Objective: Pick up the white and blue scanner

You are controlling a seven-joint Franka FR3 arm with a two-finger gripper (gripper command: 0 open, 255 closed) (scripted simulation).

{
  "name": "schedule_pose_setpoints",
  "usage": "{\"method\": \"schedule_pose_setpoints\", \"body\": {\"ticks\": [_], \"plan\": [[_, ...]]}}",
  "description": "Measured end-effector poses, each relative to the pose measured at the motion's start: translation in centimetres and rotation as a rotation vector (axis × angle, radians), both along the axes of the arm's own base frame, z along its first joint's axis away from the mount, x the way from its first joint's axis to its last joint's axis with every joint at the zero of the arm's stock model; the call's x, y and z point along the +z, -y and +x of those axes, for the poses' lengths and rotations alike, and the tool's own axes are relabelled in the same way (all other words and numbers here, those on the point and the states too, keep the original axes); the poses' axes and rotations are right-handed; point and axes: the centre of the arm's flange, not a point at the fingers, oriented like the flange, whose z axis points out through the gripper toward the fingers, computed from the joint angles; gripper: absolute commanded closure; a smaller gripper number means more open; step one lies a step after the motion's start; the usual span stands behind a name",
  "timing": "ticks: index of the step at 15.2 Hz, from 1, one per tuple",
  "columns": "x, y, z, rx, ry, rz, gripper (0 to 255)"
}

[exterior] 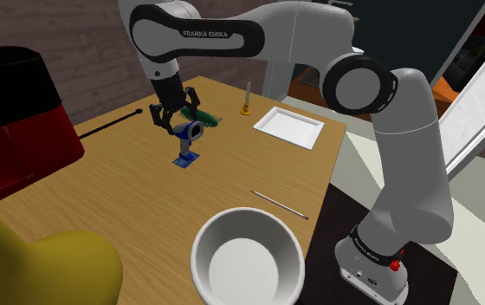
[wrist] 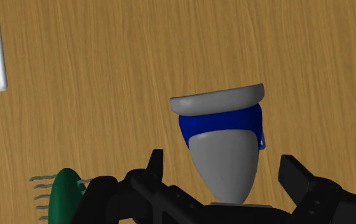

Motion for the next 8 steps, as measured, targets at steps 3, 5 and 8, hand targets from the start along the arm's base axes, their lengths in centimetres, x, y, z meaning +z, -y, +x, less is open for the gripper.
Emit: {"method": "schedule_pose_setpoints", "body": {"ticks": [3, 5, 8], "plan": [[-0.73, -0.08, 0.06, 0.0, 0.0, 0.0, 255], [-0.79, -0.06, 0.06, 0.0, 0.001, 0.0, 255], [-0.82, -0.06, 0.06, 0.0, 0.001, 0.0, 255]]}}
